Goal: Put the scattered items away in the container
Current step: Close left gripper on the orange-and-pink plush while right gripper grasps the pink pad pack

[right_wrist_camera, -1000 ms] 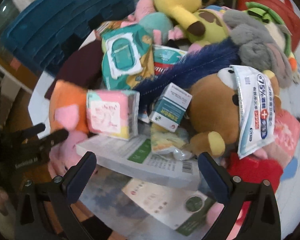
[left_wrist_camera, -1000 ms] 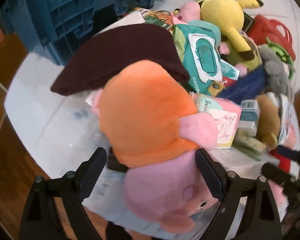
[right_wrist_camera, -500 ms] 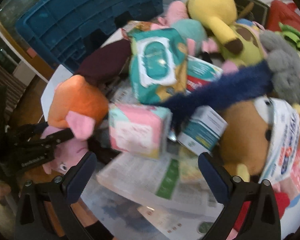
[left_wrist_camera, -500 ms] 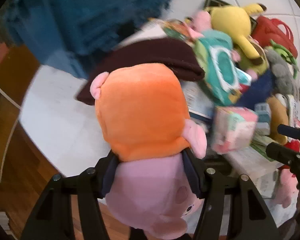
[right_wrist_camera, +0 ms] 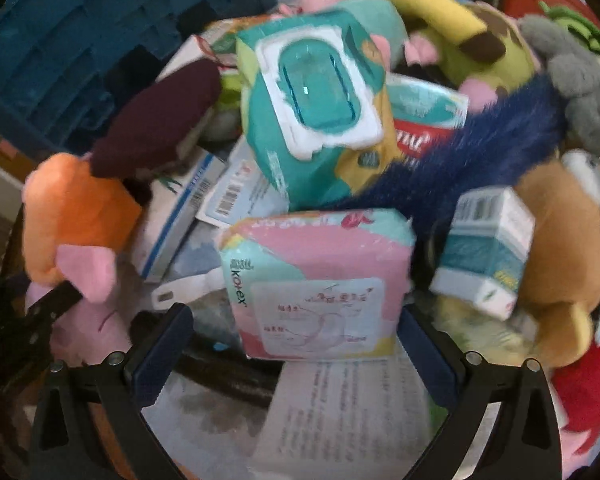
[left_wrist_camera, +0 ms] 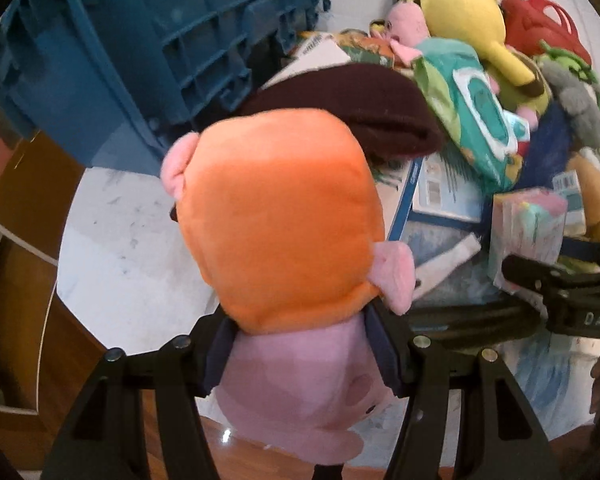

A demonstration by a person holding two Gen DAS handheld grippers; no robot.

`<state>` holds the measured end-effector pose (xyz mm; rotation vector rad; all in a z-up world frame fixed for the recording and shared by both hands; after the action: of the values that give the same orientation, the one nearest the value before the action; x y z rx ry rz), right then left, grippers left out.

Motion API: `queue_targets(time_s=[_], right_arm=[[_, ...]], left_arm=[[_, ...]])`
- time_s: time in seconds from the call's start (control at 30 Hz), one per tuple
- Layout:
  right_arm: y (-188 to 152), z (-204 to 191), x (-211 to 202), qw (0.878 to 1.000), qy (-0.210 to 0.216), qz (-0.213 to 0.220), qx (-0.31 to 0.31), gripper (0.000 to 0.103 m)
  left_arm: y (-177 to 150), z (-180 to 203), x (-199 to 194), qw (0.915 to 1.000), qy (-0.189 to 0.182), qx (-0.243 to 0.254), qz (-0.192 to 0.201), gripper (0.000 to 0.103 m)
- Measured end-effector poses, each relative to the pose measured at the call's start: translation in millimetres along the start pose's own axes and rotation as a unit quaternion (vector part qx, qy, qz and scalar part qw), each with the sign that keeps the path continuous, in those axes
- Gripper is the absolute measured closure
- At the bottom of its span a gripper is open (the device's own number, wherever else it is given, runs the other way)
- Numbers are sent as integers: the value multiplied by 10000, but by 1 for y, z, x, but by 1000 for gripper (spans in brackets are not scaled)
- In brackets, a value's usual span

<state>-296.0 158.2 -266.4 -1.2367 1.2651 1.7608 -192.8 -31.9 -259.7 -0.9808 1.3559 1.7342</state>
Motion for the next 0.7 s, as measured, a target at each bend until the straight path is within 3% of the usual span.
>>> queue_targets(time_s=[0.27,0.3,0.33,0.4,0.53,0.6,0.7], right_arm=[[-4,0,10,9993,-198,215,223,0],[-5,0,14,9995,-227,140,174,4],[-6,0,17,9994,-297,87,126,22],[-7,0,13,9998,-152,73,123,25],[-9,0,-25,9990,117,435,75,25],[-8,4,-48,9974,214,678,85,25],[-1,12,-83,9939,166,1078,134,25]], left_arm=[[-3,-2,-2,9998,-155,46,140,43],[-3,-1,-4,9998,-167,38,141,43],[-3,1,-7,9997,-209,9,133,43],[-4,6,-17,9994,-315,74,133,44],[4,21,-44,9983,-293,229,457,48],[11,28,-58,9969,-360,292,640,60],[26,40,-77,9947,-357,416,875,62]])
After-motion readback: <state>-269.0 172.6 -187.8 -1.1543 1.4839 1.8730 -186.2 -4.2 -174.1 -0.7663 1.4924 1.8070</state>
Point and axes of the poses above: each gripper's, at about its wrist camera, not at the fingertips, and x roughly the way its jaws point, z to its right, y to its top, the point moved 5 cm from there along x, roughly the way its jaws point, and after that the axes turned 15 degrees about -y, right-handed, at the moved point
